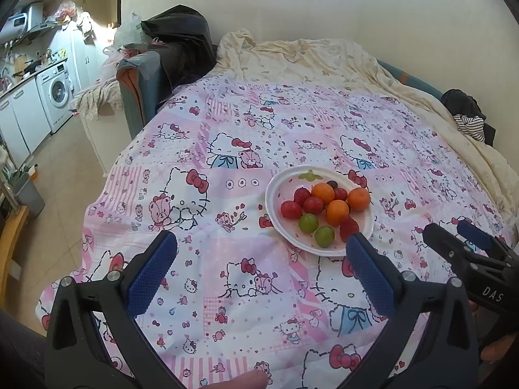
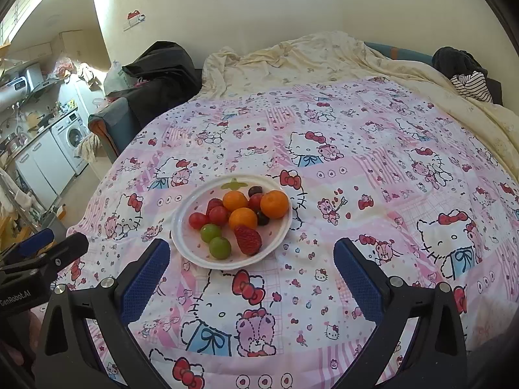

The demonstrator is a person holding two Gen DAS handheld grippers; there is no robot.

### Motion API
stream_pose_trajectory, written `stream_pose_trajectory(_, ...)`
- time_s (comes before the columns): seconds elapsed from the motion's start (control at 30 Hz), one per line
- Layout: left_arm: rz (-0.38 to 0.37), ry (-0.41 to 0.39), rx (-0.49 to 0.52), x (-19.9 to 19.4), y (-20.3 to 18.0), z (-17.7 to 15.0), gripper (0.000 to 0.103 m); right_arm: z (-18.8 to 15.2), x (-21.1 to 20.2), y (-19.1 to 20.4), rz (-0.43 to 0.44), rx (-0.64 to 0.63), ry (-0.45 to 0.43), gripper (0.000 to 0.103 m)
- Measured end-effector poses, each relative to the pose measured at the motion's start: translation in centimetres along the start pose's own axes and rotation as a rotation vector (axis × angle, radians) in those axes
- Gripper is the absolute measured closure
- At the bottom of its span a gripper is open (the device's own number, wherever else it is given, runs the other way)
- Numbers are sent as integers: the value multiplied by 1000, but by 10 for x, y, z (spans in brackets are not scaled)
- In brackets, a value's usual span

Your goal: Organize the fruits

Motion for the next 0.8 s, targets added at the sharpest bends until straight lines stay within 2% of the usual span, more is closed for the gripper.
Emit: stream_pose_trajectory(0.8,-6,-12,9,0,0,0,0,0,0,1,0,-10,-4,0)
Point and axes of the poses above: each gripper's, at about its wrist camera, not at the fingertips, and x roughly the way its jaws point, y to its left, z to its top, the point moved 7 cm from there along x, roughly the way its jaws point, and after that the axes turned 10 degrees about x, right-handed, at the moved point
